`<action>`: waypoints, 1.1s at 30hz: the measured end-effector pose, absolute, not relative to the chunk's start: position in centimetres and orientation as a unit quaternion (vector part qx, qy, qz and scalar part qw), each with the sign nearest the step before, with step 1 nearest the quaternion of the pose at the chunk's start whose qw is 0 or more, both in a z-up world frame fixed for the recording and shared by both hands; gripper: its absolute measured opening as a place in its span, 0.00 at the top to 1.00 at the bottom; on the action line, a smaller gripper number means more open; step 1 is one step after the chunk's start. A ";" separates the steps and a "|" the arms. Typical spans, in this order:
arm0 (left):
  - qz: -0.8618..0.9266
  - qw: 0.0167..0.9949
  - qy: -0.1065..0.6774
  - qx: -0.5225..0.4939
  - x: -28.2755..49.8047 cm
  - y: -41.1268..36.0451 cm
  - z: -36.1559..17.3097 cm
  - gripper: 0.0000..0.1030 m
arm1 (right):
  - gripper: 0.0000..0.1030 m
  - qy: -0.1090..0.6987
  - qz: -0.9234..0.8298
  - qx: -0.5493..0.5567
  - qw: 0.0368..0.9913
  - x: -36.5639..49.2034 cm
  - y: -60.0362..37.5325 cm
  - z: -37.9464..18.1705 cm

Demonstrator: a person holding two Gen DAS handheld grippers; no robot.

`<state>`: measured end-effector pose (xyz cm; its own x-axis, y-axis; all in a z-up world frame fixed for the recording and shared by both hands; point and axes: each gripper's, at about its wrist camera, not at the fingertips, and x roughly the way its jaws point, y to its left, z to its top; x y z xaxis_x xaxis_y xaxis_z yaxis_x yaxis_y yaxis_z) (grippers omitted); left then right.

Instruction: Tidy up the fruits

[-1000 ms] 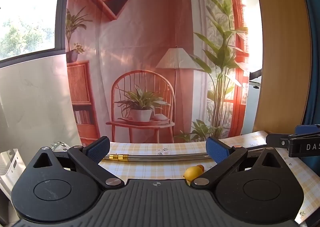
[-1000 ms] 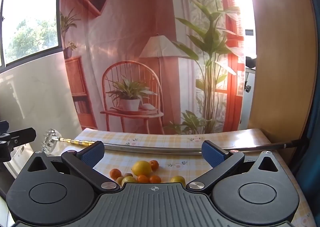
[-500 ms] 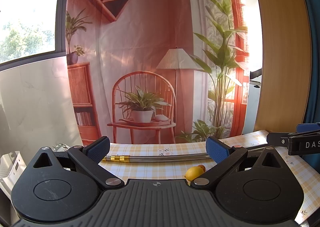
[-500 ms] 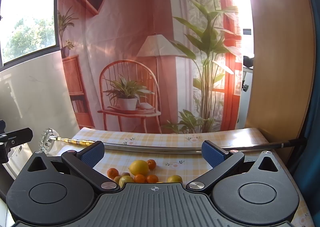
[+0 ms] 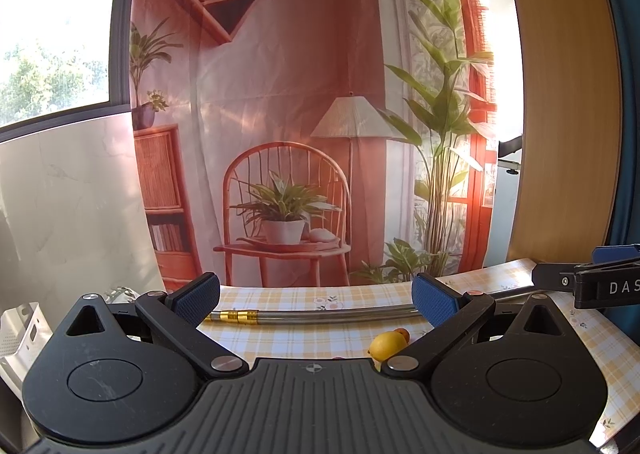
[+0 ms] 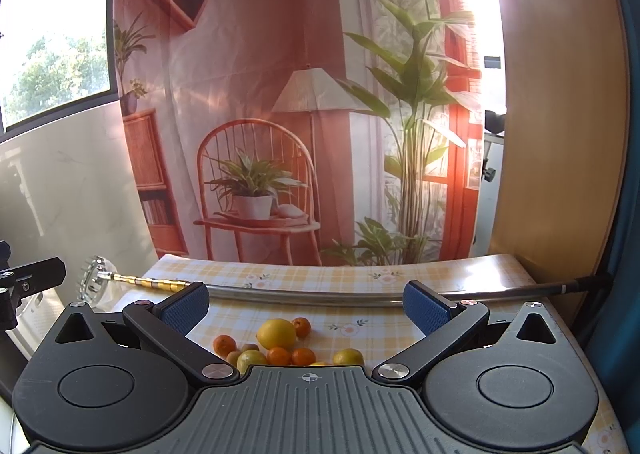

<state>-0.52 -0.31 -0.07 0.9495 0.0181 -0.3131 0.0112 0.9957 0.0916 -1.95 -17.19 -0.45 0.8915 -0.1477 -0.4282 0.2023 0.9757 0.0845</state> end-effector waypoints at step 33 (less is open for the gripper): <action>0.007 0.985 0.166 0.052 -0.3 -0.2 0.0 0.00 | 0.00 0.216 -0.093 0.066 0.970 -2.2 -17.4 -0.4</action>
<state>-0.33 -0.21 -0.04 0.9445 0.0309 -0.3271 0.0036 0.9945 0.1043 -2.16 -17.43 -0.37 0.8896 -0.1510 -0.4311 0.2078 0.9742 0.0875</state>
